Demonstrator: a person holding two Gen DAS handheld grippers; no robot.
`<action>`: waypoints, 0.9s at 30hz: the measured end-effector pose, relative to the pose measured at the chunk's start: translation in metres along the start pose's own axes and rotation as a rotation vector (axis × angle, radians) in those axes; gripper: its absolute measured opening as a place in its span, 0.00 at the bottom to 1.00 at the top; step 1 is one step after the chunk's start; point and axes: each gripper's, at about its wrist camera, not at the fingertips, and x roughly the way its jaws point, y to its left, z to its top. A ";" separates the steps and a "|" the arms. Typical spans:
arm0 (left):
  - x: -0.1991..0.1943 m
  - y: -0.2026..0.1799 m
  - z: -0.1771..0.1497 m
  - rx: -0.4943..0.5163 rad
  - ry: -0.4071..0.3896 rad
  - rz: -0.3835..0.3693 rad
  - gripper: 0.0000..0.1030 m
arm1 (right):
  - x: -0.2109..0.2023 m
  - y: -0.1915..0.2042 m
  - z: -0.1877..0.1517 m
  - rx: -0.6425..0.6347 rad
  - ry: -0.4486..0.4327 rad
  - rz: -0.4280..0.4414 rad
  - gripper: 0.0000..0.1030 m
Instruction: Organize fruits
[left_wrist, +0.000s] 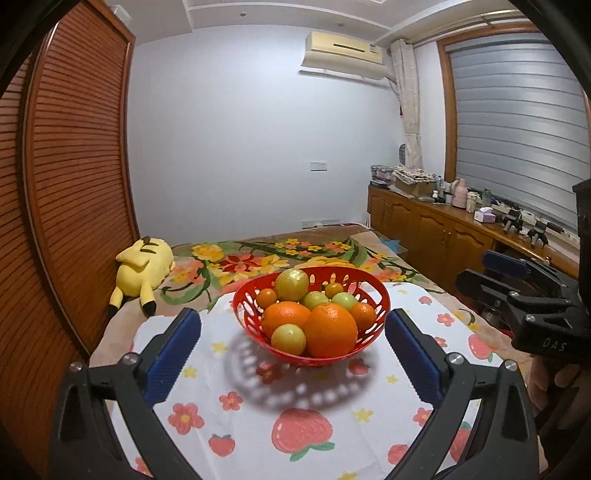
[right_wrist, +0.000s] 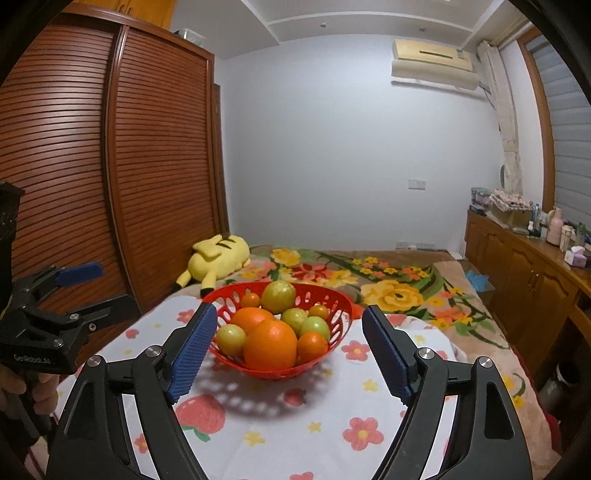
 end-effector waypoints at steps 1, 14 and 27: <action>0.000 0.000 -0.002 -0.006 0.004 -0.003 0.98 | -0.001 0.000 -0.002 0.005 0.001 -0.001 0.80; -0.006 0.000 -0.016 -0.009 0.015 0.018 0.98 | -0.004 -0.006 -0.018 0.036 0.019 -0.013 0.80; -0.006 0.003 -0.019 -0.018 0.020 0.023 0.98 | -0.004 -0.009 -0.018 0.040 0.019 -0.016 0.80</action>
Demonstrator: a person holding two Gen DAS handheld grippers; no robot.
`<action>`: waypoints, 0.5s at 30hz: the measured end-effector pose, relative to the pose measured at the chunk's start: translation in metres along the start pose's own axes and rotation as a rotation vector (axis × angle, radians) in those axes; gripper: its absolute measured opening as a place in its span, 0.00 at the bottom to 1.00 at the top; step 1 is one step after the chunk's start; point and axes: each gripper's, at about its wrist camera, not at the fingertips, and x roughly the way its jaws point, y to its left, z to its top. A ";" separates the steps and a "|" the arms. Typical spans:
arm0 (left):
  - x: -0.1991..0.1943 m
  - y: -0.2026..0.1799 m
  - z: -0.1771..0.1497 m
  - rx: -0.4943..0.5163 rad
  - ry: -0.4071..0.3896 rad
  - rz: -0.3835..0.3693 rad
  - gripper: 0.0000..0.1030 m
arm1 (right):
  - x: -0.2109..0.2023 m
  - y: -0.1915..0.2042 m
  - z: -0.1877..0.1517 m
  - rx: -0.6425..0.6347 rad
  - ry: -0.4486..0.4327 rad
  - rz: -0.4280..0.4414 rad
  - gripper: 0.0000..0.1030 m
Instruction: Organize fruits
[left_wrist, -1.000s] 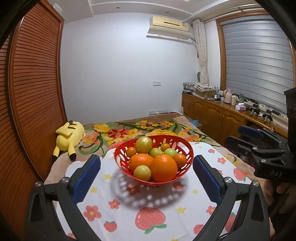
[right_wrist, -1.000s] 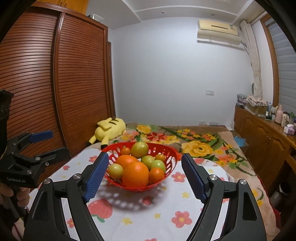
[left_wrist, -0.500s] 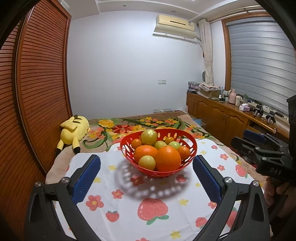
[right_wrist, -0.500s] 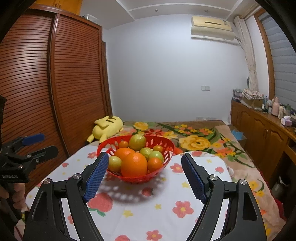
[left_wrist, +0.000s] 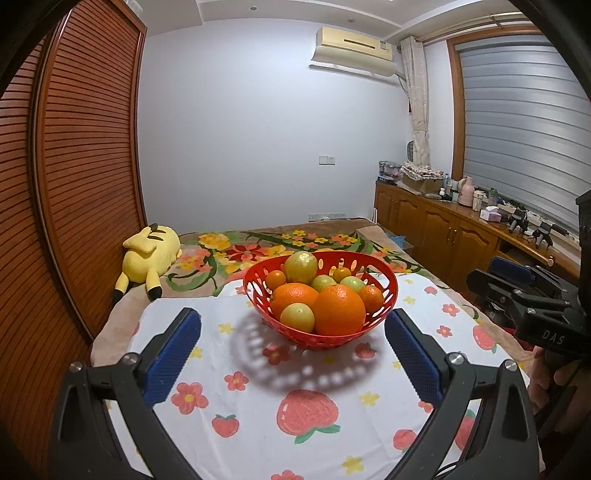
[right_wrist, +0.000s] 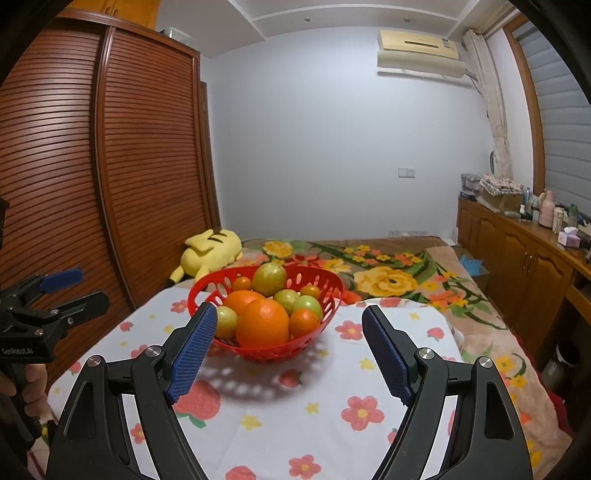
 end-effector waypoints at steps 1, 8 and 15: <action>0.000 0.000 0.000 0.000 0.000 0.001 0.98 | 0.000 0.000 0.000 0.000 0.000 0.001 0.80; 0.000 -0.001 -0.002 -0.006 0.000 0.003 0.98 | 0.000 0.000 0.000 0.000 0.000 0.001 0.80; 0.000 0.000 -0.003 -0.013 0.000 0.010 0.98 | 0.000 0.000 -0.001 -0.001 -0.001 0.001 0.80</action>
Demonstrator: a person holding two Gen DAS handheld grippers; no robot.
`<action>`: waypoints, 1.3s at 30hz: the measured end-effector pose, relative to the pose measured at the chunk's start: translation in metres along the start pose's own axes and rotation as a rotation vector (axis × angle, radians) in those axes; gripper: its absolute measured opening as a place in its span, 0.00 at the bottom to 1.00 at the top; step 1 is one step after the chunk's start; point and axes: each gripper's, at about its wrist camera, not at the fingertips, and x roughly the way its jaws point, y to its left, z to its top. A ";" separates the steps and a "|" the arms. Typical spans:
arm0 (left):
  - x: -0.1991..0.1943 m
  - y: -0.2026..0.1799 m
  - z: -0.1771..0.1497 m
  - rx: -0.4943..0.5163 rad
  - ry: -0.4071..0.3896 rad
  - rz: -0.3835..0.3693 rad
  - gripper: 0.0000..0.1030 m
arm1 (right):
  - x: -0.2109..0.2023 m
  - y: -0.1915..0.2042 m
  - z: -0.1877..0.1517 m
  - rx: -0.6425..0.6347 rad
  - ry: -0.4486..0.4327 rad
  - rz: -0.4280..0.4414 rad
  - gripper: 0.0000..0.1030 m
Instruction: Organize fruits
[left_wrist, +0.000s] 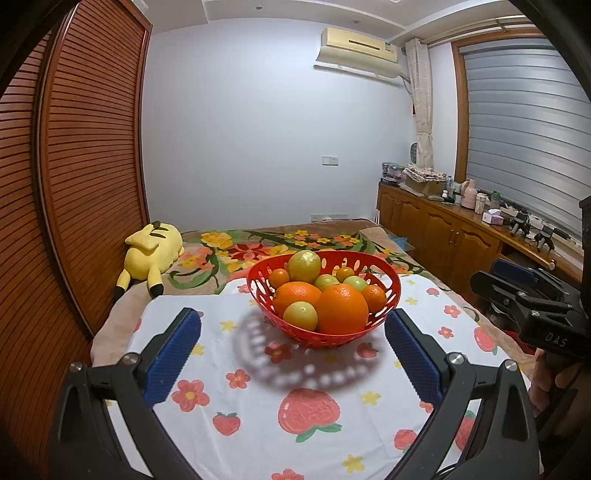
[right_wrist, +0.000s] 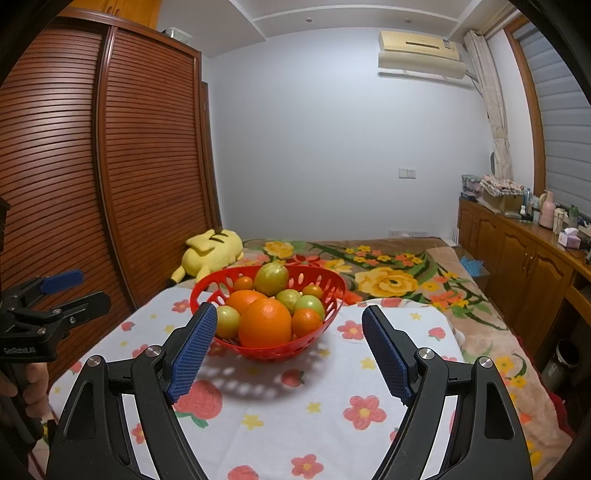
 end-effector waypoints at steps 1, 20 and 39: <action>0.000 0.000 0.000 -0.001 0.000 0.001 0.98 | 0.000 0.000 0.000 -0.001 0.000 -0.001 0.80; -0.001 0.002 -0.002 -0.003 -0.003 0.001 0.98 | -0.001 0.000 -0.001 0.000 0.000 0.001 0.80; -0.005 0.002 -0.003 -0.003 -0.007 -0.004 0.98 | -0.001 0.002 -0.002 -0.002 -0.002 0.000 0.80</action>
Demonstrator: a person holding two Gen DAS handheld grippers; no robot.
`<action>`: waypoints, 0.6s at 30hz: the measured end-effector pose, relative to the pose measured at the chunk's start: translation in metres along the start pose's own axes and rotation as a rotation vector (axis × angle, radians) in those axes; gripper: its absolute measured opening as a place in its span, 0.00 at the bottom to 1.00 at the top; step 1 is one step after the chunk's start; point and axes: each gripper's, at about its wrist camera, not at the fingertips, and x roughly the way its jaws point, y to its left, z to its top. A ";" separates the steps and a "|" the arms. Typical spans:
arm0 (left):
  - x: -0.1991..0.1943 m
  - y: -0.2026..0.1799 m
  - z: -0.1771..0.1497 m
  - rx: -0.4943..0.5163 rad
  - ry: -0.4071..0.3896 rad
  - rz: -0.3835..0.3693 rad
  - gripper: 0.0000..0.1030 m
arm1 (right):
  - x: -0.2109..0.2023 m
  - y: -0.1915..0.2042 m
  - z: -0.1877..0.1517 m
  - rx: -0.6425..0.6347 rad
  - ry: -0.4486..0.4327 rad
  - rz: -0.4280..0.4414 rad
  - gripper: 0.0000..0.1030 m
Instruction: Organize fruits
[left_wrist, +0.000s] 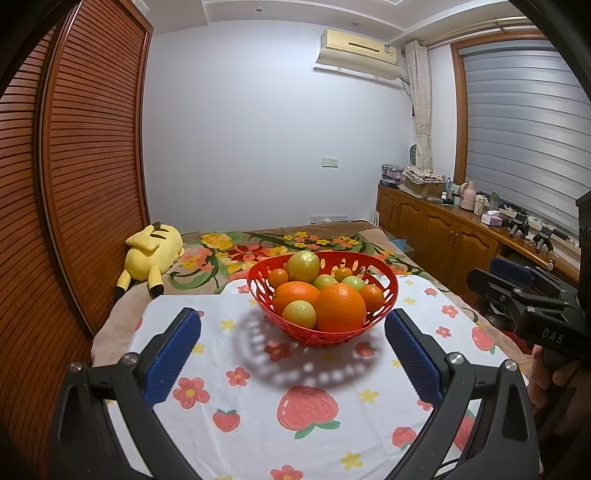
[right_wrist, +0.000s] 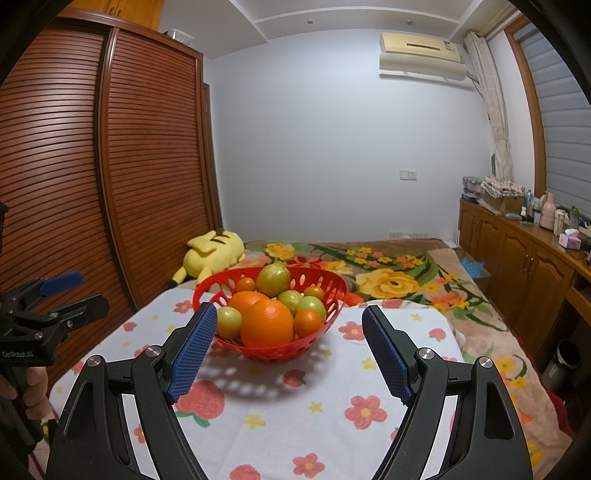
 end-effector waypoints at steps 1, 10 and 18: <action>0.000 0.000 0.000 -0.001 0.000 0.000 0.98 | 0.000 0.000 0.000 0.000 0.000 0.001 0.80; -0.001 0.001 0.000 -0.003 -0.003 0.000 0.98 | 0.000 0.000 0.000 0.001 0.000 0.000 0.80; -0.001 0.001 0.000 -0.003 -0.003 0.000 0.98 | 0.000 0.000 0.000 0.000 -0.001 0.001 0.80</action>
